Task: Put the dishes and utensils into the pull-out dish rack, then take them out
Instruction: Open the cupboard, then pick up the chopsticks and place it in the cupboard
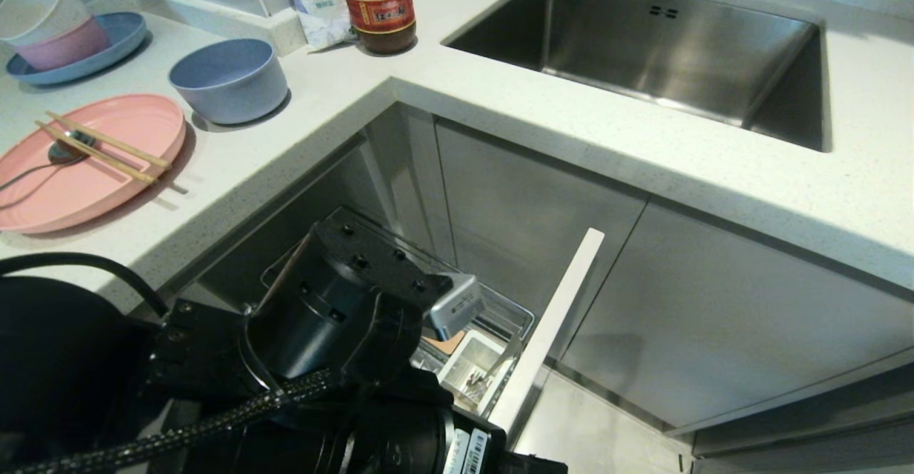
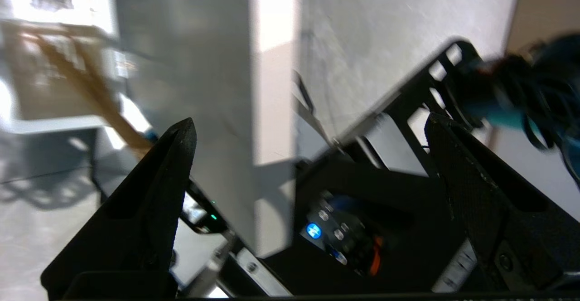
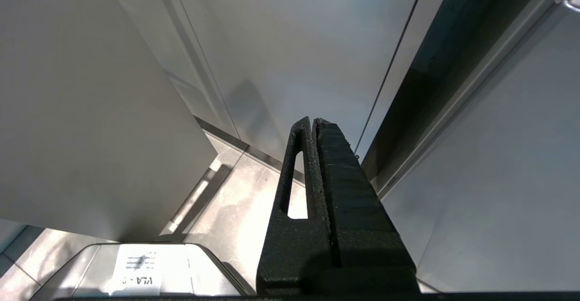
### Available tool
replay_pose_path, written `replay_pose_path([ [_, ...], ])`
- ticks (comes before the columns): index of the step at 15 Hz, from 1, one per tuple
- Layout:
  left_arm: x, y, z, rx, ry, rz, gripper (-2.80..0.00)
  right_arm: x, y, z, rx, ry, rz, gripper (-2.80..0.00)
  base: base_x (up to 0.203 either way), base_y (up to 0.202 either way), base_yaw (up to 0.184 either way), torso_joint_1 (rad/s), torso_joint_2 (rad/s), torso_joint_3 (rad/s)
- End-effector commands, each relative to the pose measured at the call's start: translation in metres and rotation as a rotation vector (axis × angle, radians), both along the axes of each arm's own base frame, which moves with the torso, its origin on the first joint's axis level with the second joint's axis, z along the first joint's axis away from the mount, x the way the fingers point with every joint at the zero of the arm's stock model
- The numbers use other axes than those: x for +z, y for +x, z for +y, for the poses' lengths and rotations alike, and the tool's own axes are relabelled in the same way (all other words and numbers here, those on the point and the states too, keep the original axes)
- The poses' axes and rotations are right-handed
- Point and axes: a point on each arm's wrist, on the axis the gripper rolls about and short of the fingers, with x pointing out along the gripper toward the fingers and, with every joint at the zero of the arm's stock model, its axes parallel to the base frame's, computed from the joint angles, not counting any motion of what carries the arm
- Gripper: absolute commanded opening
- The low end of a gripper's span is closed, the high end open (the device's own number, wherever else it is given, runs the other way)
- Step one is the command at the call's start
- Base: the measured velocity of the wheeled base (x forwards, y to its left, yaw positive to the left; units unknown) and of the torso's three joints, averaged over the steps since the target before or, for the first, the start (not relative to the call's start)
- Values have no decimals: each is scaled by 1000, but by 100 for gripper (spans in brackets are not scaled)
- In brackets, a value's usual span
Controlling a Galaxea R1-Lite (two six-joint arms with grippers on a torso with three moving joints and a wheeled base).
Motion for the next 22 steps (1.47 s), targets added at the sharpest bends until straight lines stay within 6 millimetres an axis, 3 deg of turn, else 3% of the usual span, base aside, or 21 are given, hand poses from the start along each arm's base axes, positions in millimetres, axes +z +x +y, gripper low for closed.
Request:
replay_pose_path([
  [1,-2,-4,-2,-40,-7,32,0,0,0,0,0,0,-3,-280,0,0,0,0,0,0],
  [16,0,-10,1,-120,-43,86,0,0,0,0,-1,0,-3,-280,0,0,0,0,0,0],
  [22,7,-1,12,-89,-46,40,0,0,0,0,0,0,-3,-280,0,0,0,0,0,0],
])
